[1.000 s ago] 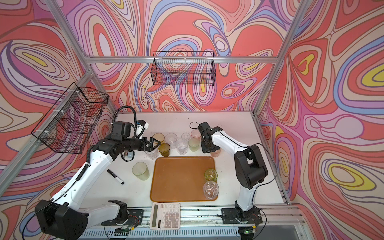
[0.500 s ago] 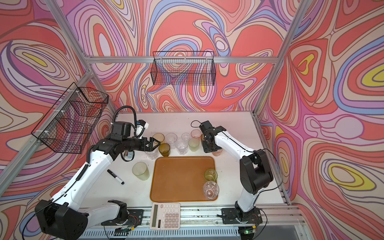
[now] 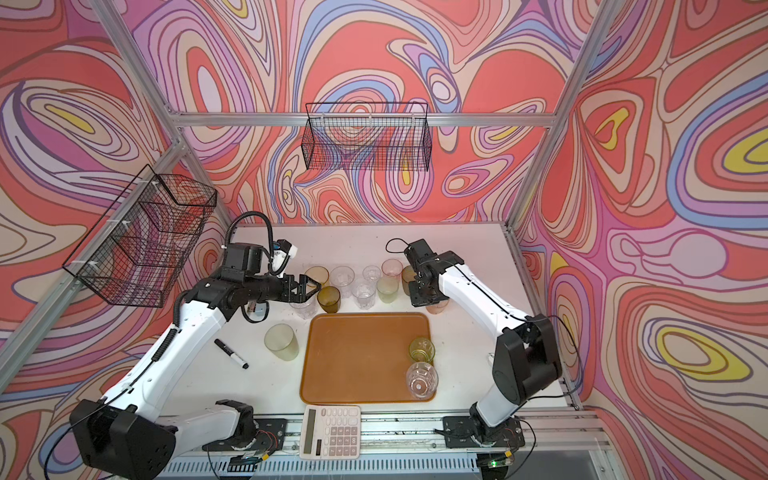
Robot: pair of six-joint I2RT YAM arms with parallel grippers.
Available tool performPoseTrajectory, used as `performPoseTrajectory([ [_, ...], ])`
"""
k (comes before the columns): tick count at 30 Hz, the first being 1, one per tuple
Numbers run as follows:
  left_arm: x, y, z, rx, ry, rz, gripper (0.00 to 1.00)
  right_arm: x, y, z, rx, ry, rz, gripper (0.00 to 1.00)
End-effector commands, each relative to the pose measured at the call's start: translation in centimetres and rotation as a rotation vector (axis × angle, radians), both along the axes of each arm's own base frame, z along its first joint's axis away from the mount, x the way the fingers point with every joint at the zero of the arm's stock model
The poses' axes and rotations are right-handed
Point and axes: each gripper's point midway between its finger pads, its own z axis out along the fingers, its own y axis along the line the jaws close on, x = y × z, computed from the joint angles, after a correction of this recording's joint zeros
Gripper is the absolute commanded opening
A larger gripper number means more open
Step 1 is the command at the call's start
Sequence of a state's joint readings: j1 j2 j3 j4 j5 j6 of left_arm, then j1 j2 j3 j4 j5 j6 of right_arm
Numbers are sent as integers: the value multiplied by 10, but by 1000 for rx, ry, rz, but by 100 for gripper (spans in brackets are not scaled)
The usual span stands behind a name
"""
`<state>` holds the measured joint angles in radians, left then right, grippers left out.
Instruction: Place the glasses into the tray
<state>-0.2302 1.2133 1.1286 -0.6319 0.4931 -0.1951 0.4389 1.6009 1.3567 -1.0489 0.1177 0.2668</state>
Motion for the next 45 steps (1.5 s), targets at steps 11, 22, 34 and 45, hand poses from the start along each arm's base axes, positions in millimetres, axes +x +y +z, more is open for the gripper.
performPoseTrajectory([
  [11, -1, -1, 1, 5, -7, -10, 96, -30, 10, 1, 103, 59, 3, 0],
  [22, -2, -2, 1, 1, -7, -11, 96, -42, 32, -14, 111, 93, 34, 0],
  [34, -1, -2, 1, 0, -6, -13, 96, -49, 46, -32, 91, 121, 47, 0],
  [45, -2, -3, 0, -1, -4, -14, 96, -53, 46, -47, 86, 141, 37, 1],
])
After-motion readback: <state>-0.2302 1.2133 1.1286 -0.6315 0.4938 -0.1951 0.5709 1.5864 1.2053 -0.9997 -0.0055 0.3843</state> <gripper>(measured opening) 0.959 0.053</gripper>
